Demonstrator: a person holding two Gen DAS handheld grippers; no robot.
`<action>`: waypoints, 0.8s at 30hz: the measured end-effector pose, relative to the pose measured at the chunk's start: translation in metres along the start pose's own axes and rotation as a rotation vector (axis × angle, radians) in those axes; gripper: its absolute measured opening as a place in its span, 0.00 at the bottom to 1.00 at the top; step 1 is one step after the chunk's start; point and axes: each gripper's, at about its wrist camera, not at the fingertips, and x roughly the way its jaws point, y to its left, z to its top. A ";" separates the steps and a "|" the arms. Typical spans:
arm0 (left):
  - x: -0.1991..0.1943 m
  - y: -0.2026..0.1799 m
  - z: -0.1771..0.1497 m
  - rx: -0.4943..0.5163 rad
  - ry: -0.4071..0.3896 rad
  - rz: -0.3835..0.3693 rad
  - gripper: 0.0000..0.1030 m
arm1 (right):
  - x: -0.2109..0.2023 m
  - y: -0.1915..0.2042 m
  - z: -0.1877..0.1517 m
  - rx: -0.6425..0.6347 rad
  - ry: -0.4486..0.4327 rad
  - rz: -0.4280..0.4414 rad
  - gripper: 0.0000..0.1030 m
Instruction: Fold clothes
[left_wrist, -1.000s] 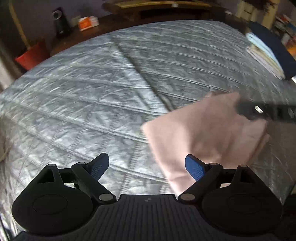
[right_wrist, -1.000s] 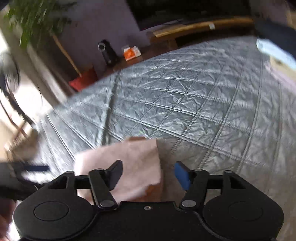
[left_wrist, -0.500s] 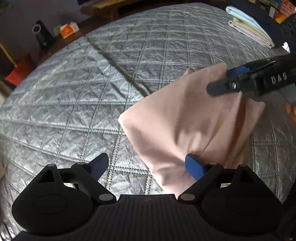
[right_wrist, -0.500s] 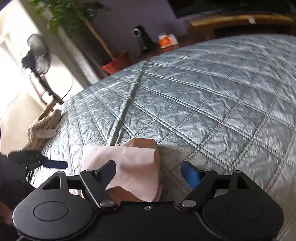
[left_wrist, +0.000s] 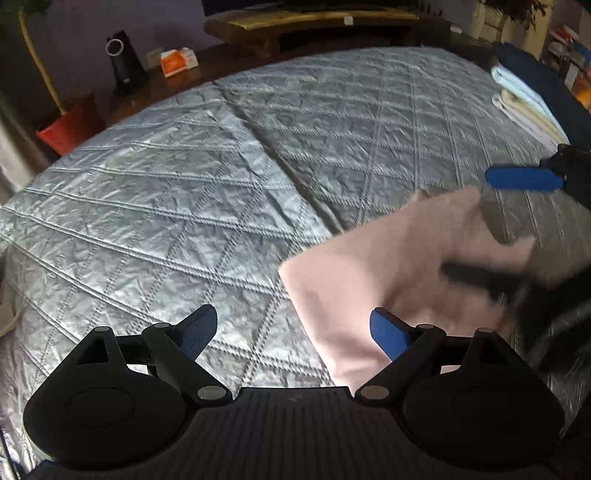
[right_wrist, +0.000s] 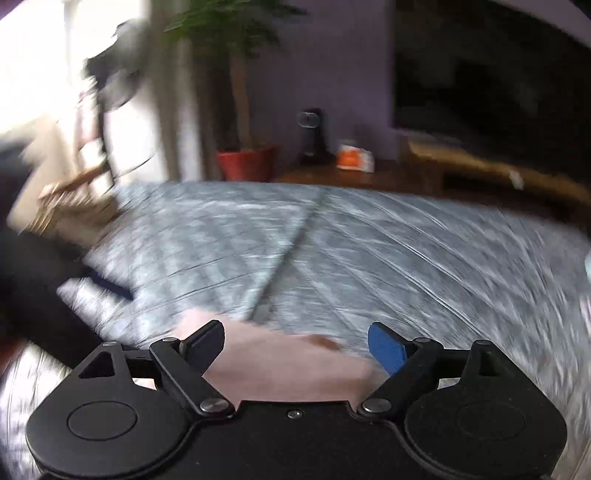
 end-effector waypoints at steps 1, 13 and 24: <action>0.001 -0.003 -0.001 0.018 0.008 -0.001 0.90 | 0.004 0.010 -0.004 -0.039 0.040 -0.020 0.82; -0.003 0.012 -0.009 -0.078 -0.001 0.023 0.90 | -0.019 0.020 -0.011 -0.051 -0.045 -0.067 0.89; -0.006 0.009 -0.005 -0.096 -0.011 0.001 0.90 | 0.007 0.020 -0.026 -0.193 0.198 -0.005 0.33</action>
